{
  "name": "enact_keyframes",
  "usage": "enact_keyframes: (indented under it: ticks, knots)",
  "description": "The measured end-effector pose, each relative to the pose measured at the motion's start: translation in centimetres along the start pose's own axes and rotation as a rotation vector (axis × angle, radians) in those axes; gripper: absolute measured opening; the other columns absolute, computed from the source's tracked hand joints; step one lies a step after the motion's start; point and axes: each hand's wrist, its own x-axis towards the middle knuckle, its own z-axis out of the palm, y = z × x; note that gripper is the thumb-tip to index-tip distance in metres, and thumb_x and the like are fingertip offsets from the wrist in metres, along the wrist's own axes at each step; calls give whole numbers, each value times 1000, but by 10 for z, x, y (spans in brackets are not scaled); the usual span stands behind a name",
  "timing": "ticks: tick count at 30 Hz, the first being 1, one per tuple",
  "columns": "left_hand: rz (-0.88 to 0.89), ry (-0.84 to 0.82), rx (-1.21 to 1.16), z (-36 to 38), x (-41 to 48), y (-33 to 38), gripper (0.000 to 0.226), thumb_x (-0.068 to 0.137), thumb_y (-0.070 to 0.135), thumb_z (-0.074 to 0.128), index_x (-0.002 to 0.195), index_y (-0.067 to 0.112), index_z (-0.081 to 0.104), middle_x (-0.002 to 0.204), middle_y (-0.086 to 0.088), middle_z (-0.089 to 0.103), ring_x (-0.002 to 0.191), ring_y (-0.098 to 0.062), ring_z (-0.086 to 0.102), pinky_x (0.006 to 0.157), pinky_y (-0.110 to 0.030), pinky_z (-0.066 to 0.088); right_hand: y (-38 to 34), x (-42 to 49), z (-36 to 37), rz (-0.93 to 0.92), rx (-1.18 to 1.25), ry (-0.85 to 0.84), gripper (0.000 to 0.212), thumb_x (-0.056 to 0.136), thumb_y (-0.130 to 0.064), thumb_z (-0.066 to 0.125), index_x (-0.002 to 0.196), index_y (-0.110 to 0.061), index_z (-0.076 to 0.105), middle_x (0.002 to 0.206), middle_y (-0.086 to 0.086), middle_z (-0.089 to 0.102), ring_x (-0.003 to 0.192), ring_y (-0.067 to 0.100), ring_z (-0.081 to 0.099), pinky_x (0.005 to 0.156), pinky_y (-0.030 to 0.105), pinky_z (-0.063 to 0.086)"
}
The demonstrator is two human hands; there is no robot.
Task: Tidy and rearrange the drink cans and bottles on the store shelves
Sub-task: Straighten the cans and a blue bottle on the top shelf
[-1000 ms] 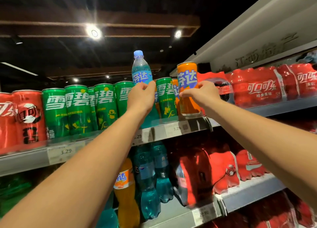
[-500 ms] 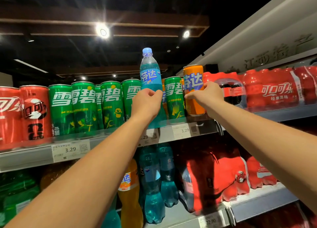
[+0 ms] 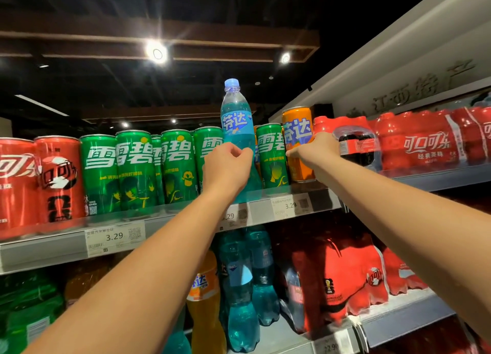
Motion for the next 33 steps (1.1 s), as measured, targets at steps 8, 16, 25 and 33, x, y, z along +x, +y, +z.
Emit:
enact_keyframes:
  ticks: [8, 16, 25, 33]
  knots:
    - [-11, 7, -16, -8, 2, -5, 18, 84, 31, 52, 73, 19, 59, 81, -2, 66, 79, -26, 69, 79, -47, 56, -6, 2, -2, 85, 58, -107, 42, 78, -19, 77, 110, -1, 57, 107, 10, 62, 101, 25, 59, 84, 36, 50]
    - [72, 153, 99, -9, 6, -4, 25, 83, 33, 58, 99, 14, 62, 99, -3, 65, 92, -24, 60, 77, -31, 45, -4, -2, -3, 98, 170, -148, 39, 82, -12, 74, 114, -2, 54, 109, 11, 61, 96, 25, 56, 75, 32, 42]
    - [222, 312, 253, -11, 37, 33, 55, 81, 33, 69, 123, 10, 43, 120, -10, 53, 115, -28, 42, 81, -35, 37, 1, 2, -4, 67, 192, -133, 41, 80, -13, 75, 113, -5, 53, 107, 10, 60, 98, 24, 55, 77, 35, 44]
    - [-20, 144, 404, -7, 74, 38, 83, 69, 65, 68, 124, 9, 43, 127, -13, 55, 121, -32, 46, 95, -43, 38, 7, 7, -7, 34, 193, -145, 41, 82, -15, 73, 115, -3, 52, 102, 7, 57, 95, 21, 53, 75, 33, 41]
